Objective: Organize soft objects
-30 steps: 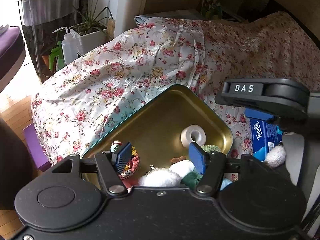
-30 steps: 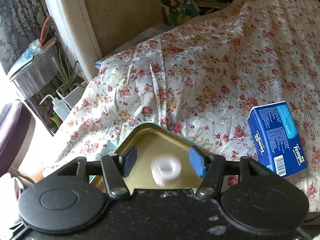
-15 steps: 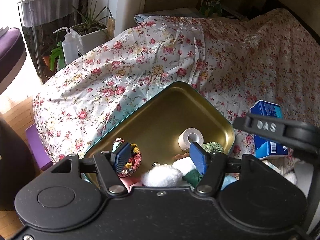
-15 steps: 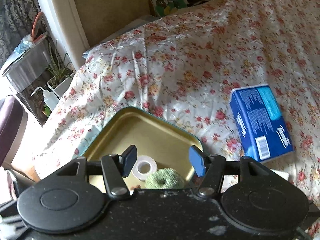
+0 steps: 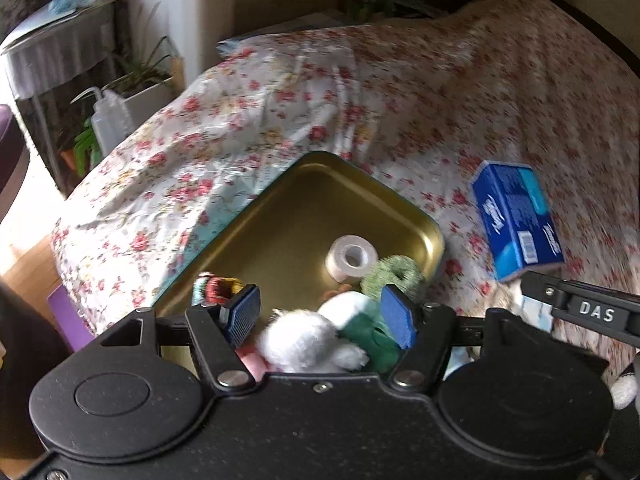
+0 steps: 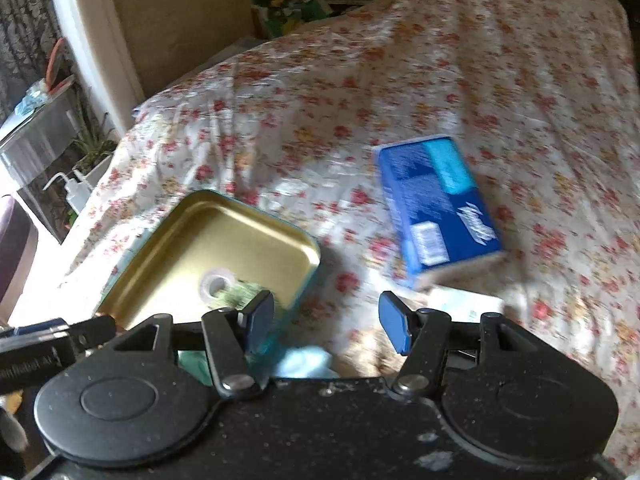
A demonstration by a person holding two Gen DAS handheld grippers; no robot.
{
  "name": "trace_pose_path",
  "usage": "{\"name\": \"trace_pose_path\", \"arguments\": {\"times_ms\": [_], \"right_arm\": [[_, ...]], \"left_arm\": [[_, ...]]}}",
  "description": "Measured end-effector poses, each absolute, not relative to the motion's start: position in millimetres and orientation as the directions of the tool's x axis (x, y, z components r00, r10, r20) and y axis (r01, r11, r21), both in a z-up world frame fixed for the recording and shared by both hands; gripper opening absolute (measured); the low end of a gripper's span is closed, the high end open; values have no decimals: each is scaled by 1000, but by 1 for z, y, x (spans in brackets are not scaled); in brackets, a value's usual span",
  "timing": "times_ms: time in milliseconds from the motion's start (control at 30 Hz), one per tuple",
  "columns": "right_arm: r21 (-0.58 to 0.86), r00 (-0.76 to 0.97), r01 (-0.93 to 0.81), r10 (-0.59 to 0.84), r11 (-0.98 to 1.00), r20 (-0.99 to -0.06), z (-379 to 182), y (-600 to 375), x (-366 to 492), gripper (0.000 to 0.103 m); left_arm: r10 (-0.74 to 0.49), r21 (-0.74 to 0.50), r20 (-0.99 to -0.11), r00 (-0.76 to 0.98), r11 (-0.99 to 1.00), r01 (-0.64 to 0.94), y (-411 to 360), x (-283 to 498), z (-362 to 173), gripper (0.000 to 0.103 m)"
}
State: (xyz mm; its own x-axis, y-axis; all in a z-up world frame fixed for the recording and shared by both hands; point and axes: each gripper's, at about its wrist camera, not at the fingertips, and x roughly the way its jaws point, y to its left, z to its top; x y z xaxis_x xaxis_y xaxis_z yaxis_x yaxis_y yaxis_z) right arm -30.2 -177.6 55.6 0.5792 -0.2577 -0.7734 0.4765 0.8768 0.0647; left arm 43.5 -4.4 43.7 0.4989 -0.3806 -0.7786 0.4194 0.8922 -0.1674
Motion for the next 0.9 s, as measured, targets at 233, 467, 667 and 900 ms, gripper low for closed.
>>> {"name": "trace_pose_path", "arguments": {"times_ms": [233,467,667,900], "right_arm": [[31,534,586,-357,810,-766,46,-218,-83,58],[17,451,691,-413,723,-791,21,-256,-104,58],[12,418,728,-429,686,-800,2,-270,-79,68],[14,395,735,-413,677,-821,-22,-272,-37,71]], "left_arm": [[-422,-139,-776,468,839,526,-34,18,42,66],[-450,-133,-785,426,793,594,-59,-1,38,66],[-454,-136,-791,411,785,605,-66,-2,36,66],[-451,-149,-796,404,793,591,-63,5,33,66]]}}
